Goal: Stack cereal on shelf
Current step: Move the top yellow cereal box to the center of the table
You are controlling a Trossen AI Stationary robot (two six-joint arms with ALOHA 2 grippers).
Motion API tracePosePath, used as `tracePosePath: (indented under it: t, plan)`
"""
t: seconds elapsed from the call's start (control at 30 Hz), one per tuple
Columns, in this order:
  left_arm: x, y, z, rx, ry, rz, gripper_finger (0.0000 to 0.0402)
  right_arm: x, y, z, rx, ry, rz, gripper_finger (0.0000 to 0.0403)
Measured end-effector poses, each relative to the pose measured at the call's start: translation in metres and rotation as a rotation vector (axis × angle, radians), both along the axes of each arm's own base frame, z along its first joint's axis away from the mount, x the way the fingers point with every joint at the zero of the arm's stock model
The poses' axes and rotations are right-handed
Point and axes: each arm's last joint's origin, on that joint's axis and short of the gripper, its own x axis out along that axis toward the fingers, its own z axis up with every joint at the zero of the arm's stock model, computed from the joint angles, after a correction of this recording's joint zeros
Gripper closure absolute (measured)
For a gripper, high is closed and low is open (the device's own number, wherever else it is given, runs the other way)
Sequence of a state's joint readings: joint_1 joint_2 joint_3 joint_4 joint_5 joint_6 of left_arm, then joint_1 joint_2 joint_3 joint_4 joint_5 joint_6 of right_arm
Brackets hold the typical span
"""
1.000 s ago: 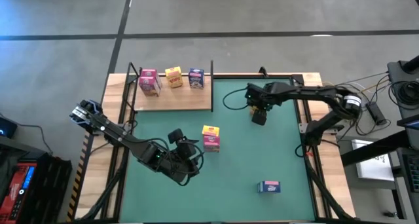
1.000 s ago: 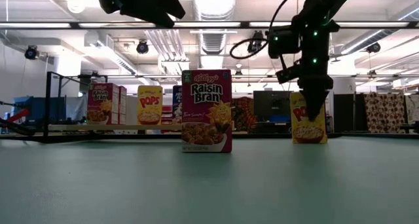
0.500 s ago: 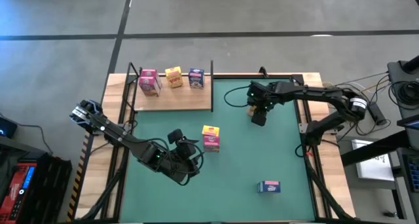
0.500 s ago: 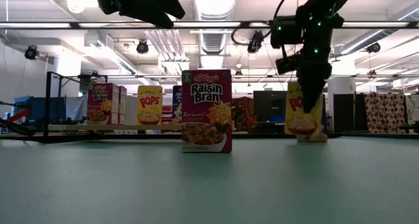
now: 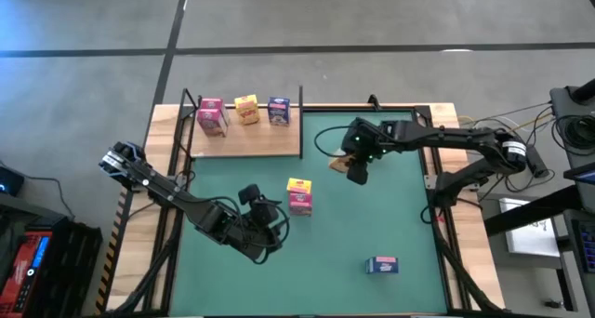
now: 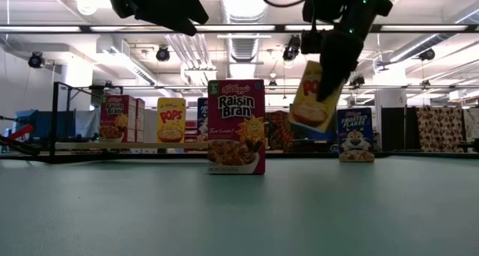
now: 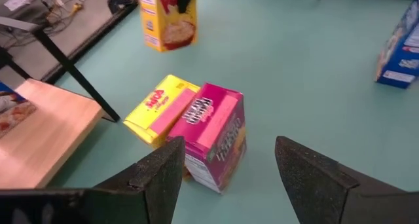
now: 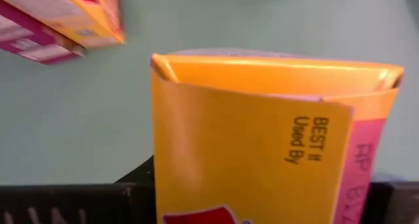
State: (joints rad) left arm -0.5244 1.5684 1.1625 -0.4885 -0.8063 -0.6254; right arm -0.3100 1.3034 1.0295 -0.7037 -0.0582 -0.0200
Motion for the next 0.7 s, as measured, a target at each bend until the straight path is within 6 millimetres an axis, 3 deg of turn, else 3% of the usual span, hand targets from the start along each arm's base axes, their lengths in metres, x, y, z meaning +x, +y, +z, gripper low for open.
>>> tracePosePath:
  t: [0.27,0.7]
  plan:
    - [0.001,0.002,0.000,-0.014,0.000,0.011,0.0180,0.009,0.010,0.000,0.005,-0.037,0.025,0.0260]
    - [0.001,0.002,0.000,-0.024,-0.007,0.021,0.0180,0.030,0.067,-0.030,0.090,0.064,0.090,0.0258]
